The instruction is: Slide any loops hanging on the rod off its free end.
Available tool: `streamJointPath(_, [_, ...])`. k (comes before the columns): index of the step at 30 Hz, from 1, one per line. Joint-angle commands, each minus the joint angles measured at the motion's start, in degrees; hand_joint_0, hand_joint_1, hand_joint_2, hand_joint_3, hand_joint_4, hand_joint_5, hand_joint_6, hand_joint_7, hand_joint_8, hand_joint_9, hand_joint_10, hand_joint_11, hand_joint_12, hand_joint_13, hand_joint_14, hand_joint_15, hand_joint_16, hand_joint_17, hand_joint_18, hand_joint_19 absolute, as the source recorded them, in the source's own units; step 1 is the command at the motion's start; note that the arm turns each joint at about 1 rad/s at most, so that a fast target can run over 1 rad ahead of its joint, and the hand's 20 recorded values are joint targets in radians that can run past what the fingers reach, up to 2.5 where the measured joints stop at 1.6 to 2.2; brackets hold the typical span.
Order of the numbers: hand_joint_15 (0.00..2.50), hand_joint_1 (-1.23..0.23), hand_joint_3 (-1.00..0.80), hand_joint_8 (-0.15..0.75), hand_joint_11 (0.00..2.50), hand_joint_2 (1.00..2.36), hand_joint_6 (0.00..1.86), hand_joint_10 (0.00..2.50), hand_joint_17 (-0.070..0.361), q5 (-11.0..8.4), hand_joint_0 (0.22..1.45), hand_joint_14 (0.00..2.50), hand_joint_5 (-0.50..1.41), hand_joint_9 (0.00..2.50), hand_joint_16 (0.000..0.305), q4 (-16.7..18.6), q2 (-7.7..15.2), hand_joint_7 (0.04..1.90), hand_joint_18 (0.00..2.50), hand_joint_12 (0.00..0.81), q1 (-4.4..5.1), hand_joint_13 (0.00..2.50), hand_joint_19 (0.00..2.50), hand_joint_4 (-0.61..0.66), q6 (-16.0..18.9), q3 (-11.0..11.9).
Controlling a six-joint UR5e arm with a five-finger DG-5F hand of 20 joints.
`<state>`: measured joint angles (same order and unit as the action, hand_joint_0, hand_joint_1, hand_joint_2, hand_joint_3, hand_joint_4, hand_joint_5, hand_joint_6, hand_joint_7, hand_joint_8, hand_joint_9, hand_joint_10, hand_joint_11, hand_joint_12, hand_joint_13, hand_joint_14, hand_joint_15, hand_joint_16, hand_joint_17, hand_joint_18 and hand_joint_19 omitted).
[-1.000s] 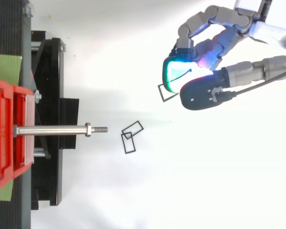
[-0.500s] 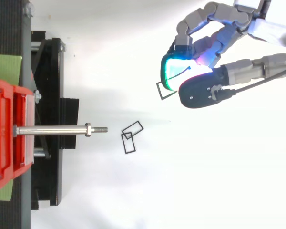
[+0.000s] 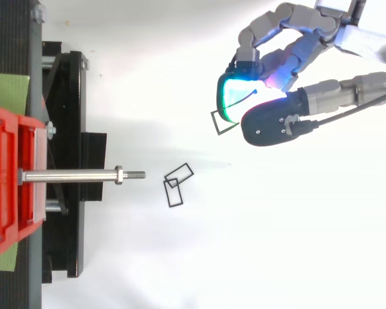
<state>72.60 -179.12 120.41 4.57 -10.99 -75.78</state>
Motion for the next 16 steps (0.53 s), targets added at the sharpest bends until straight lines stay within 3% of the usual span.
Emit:
streamJointPath(1, [0.15, -0.80, -0.09, 0.282, 0.38, 1.01, 0.92, 0.01, 0.108, 0.00, 0.64, 0.01, -0.11, 1.13, 0.048, 0.0, 0.0, 1.03, 0.71, 0.349, 0.00, 0.70, 0.33, -0.09, 0.0, 0.0])
streamJointPath(16, [0.15, -0.80, -0.10, 0.279, 0.37, 1.01, 0.92, 0.01, 0.107, -0.09, 0.64, 0.01, -0.11, 1.12, 0.048, 0.0, 0.0, 1.04, 0.70, 0.348, 0.00, 0.70, 0.33, -0.10, 0.0, 0.0])
